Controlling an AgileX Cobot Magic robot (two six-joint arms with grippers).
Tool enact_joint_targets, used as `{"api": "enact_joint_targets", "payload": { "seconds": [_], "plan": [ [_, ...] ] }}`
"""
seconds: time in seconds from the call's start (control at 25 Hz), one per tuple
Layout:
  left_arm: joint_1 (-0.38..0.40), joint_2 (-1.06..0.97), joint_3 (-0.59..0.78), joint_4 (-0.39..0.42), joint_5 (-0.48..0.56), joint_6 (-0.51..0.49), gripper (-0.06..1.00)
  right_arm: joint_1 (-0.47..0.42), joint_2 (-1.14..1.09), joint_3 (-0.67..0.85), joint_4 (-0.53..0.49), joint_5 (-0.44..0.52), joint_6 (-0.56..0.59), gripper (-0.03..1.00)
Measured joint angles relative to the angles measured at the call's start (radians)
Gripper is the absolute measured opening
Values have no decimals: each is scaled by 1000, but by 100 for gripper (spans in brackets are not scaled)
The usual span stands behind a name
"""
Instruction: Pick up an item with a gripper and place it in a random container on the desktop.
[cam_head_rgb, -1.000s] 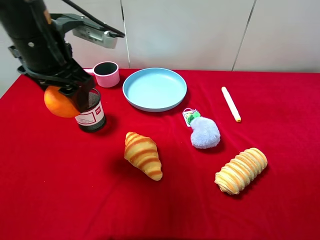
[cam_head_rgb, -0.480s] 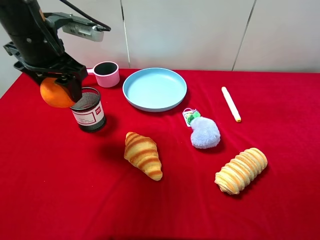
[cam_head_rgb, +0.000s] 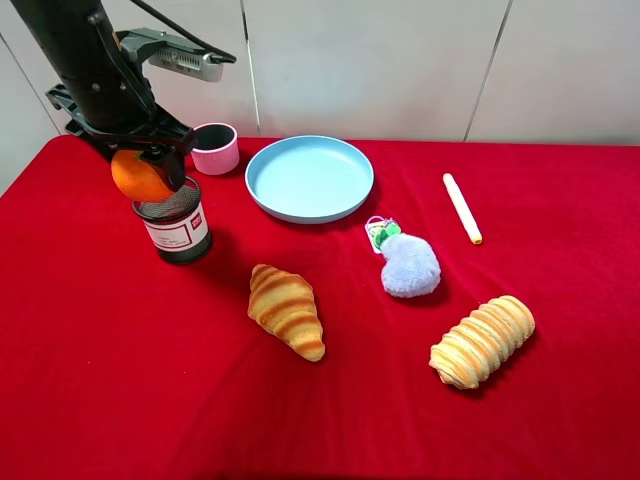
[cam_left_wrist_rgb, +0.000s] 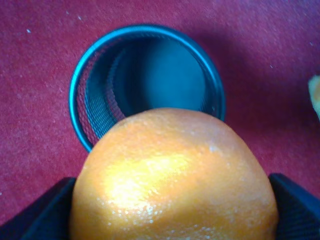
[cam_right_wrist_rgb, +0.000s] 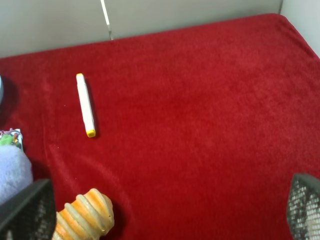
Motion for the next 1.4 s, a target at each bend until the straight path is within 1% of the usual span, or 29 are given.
{"api": "enact_joint_targets", "payload": {
  "seconds": [0.16, 0.56, 0.68, 0.84, 1.12, 1.2, 1.4],
  "plan": [
    [21, 23, 0, 4, -39, 11, 72, 0, 0, 0, 0, 0, 0, 69],
    [22, 62, 0, 1, -118, 14, 72, 0, 0, 0, 0, 0, 0, 69],
    [22, 62, 0, 1, -120, 14, 72, 0, 0, 0, 0, 0, 0, 69],
    [22, 62, 0, -18, -120, 14, 72, 0, 0, 0, 0, 0, 0, 69],
    [22, 62, 0, -22, -120, 14, 72, 0, 0, 0, 0, 0, 0, 69],
    [22, 62, 0, -22, -120, 14, 75, 0, 0, 0, 0, 0, 0, 69],
    [22, 62, 0, -22, -121, 14, 94, 0, 0, 0, 0, 0, 0, 69]
  ]
}}
